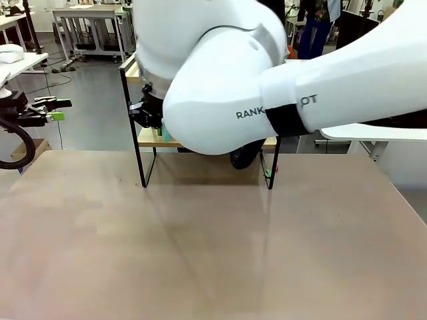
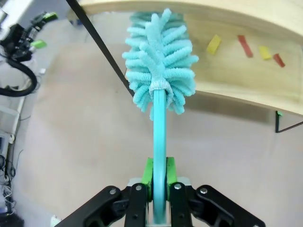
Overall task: Clean the shelf.
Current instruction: Clean the specific section of the Shelf indicated by the human with the Duster.
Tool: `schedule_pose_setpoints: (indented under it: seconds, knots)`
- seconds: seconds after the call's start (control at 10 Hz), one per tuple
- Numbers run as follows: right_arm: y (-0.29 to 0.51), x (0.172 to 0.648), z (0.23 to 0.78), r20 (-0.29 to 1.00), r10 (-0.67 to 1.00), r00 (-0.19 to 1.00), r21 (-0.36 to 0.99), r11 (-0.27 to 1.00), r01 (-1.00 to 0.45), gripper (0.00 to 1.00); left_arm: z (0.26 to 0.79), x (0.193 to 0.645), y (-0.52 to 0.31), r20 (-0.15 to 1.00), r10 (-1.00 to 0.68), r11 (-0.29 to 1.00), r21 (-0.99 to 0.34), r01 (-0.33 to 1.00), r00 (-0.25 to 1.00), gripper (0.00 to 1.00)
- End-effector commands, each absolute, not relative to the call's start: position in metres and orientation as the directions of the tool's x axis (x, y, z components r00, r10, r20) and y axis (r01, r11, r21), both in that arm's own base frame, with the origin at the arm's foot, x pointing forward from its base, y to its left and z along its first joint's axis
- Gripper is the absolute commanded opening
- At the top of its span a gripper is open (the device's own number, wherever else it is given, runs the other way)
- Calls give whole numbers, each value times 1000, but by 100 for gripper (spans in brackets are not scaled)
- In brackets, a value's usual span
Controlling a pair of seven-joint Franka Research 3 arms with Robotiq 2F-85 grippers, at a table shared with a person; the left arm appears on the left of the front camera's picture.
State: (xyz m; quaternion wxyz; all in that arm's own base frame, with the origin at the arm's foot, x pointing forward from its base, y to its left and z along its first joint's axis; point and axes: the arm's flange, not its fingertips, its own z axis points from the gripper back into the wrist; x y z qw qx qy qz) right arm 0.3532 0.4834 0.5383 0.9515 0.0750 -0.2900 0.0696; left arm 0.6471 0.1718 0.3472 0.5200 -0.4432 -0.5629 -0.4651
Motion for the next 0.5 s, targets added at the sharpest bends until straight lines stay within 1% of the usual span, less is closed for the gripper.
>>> schedule_pose_setpoints:
  seconds: [0.0,0.4]
  knots:
    - [536,375,537,566,50,823,90,988,-122,13,350,645,171,997,11,172,77,982,-80,100]
    - [563,392,518,553,26,833,78,994,-83,13,350,645,171,997,11,172,77,982,-80,100]
